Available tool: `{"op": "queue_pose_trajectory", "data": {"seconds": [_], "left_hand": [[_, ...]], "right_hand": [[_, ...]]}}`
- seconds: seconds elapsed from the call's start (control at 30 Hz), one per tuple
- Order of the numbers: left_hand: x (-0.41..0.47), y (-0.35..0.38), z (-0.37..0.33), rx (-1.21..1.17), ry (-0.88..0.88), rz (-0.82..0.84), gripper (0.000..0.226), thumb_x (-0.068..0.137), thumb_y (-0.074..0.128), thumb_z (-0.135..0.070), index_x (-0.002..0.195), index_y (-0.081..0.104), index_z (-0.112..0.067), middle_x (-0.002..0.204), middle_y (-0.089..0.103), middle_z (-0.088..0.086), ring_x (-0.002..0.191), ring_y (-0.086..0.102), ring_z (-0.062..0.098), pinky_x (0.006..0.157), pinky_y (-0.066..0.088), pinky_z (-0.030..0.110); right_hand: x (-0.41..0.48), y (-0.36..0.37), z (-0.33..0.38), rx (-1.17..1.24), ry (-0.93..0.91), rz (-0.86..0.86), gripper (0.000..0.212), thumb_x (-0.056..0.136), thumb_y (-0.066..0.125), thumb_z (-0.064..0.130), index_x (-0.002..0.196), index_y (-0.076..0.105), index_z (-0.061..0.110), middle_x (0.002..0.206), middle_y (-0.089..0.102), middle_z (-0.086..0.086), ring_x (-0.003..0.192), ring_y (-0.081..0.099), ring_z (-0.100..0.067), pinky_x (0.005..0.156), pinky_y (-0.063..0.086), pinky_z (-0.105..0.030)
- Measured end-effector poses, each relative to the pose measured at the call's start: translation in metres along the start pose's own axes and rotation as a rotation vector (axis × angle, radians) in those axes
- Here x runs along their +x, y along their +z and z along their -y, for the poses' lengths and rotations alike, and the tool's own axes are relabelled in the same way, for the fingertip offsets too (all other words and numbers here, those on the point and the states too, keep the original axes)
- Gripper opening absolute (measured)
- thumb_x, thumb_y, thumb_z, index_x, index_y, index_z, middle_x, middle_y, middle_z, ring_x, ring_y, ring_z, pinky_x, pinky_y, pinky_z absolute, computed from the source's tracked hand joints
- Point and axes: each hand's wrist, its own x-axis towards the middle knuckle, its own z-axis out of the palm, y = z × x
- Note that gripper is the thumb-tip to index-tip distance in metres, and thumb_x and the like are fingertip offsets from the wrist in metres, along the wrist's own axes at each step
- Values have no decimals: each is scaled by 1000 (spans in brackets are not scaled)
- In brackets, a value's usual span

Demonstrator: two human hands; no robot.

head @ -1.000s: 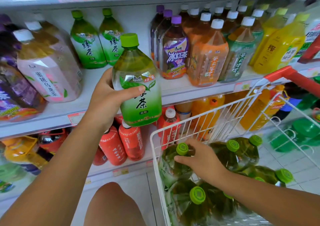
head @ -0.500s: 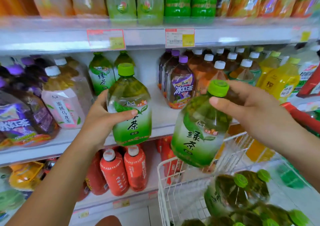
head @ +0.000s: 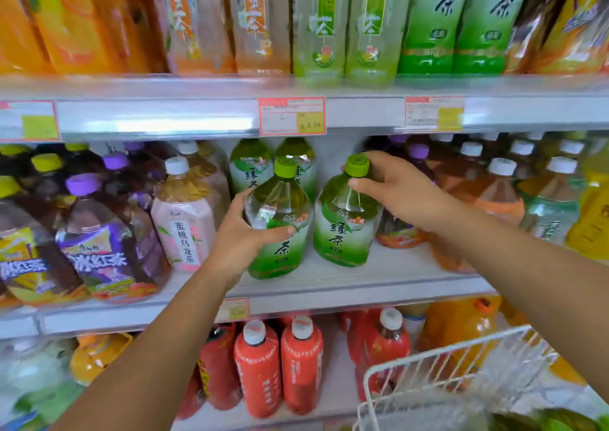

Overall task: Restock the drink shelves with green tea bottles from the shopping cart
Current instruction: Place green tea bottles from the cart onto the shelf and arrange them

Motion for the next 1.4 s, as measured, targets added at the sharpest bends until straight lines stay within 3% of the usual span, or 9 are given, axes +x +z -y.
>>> {"op": "queue_pose_trajectory", "data": {"seconds": [0.17,0.27,0.37,0.5,0.63,0.77,0.97,1.17,1.4], "left_hand": [[27,-9,21,-93,-73,23,74,49,93,-15,109,56,-36,108,73,-6,106,68,17,100,50,47],[35,-18,25,-55,-120,62,83,44,93,-30,116,52,-41,111,72,-8,107,68,16,97,52,46],[28,-18,31,164,-69,38,94,68,87,-34,144,32,-38,139,54,-13,126,52,11,106,44,37],[0,-14,52,389,93,-92,101,76,81,-34,154,18,-27,152,40,-7,137,40,11,114,36,40],[-4,-15,60,540,165,-83,91,79,75,-42,151,19,-34,137,56,-1,121,57,22,96,50,44],[0,-18,67,690,183,-119,86,85,62,-50,153,13,-33,123,65,10,101,65,33,78,55,46],[-1,-18,75,659,193,-163,83,80,47,-66,151,16,-38,121,67,6,99,67,30,78,55,48],[-4,-15,71,654,195,-185,81,79,46,-67,150,18,-40,123,67,2,101,67,27,79,56,47],[-4,-14,72,660,181,-200,77,80,50,-66,148,20,-44,126,65,-2,104,67,27,80,56,46]], "right_hand": [[24,15,-19,169,89,115,25,91,62,9,114,60,16,119,66,-7,112,62,-17,104,45,-36],[30,23,-30,238,144,64,32,93,61,27,124,57,23,123,64,0,114,60,-13,106,43,-38],[2,51,-45,231,262,-152,75,80,63,59,144,31,35,143,48,2,128,48,-13,112,35,-39],[-41,102,-69,226,269,-297,120,61,89,30,149,9,31,144,41,5,132,42,-10,112,35,-37],[-20,104,-76,252,262,-348,105,67,85,9,146,16,19,129,49,7,123,49,-10,106,38,-26],[15,101,-95,44,370,-300,111,72,83,27,153,6,25,145,35,-13,133,40,-28,111,30,-34],[55,103,-116,16,428,-340,99,83,73,28,154,4,25,144,46,-11,128,47,-32,103,37,-34],[71,101,-117,-323,476,-375,95,85,68,42,154,5,22,126,58,-24,111,57,-42,88,46,-41],[91,105,-125,-154,549,-365,82,91,61,33,150,8,14,131,53,-26,121,51,-40,100,40,-45]]}}
